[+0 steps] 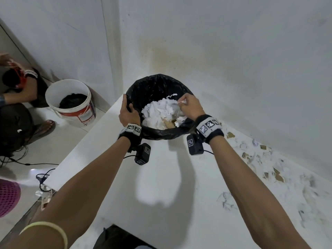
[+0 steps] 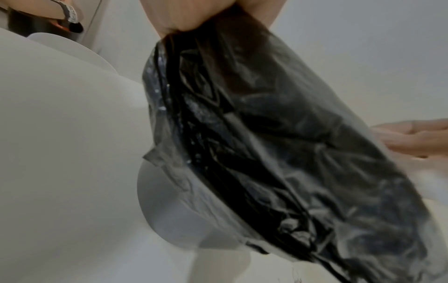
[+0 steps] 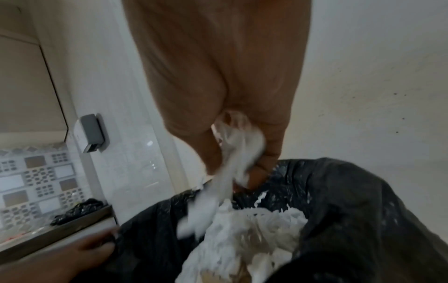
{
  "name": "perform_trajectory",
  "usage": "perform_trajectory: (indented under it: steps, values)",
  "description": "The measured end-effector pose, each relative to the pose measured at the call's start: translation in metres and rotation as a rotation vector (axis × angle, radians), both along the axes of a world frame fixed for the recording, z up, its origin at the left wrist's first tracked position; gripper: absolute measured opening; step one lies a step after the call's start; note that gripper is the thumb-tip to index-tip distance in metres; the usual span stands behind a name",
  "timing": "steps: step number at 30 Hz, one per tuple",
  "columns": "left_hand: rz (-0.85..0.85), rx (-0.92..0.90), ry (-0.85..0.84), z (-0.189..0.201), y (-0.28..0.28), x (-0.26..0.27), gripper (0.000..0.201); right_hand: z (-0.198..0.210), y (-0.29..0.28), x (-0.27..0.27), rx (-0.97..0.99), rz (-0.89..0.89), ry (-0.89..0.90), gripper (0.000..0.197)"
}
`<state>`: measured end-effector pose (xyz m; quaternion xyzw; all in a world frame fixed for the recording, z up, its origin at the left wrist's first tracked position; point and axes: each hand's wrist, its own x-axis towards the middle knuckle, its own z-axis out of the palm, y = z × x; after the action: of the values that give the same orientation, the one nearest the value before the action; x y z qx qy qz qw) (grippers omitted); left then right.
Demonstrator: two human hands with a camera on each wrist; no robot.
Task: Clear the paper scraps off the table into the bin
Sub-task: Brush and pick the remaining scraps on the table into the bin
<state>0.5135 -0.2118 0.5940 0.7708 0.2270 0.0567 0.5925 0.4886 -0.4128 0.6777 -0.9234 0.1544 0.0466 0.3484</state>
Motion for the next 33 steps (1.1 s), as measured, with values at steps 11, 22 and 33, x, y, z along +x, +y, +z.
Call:
perform_trajectory:
  steps: [11,22,33]
  values:
    - [-0.018,0.015,-0.001,0.003,-0.003,-0.001,0.044,-0.025,-0.059,-0.056,-0.029,-0.139,-0.259,0.035]
    - [0.027,0.067,0.009,-0.001,-0.012,-0.016,0.043,-0.197,-0.127,-0.162,-0.164,-0.071,0.409,0.084]
    - [0.199,0.113,-0.068,-0.015,-0.027,-0.055,0.043,-0.235,-0.132,-0.191,-0.361,0.165,0.018,0.030]
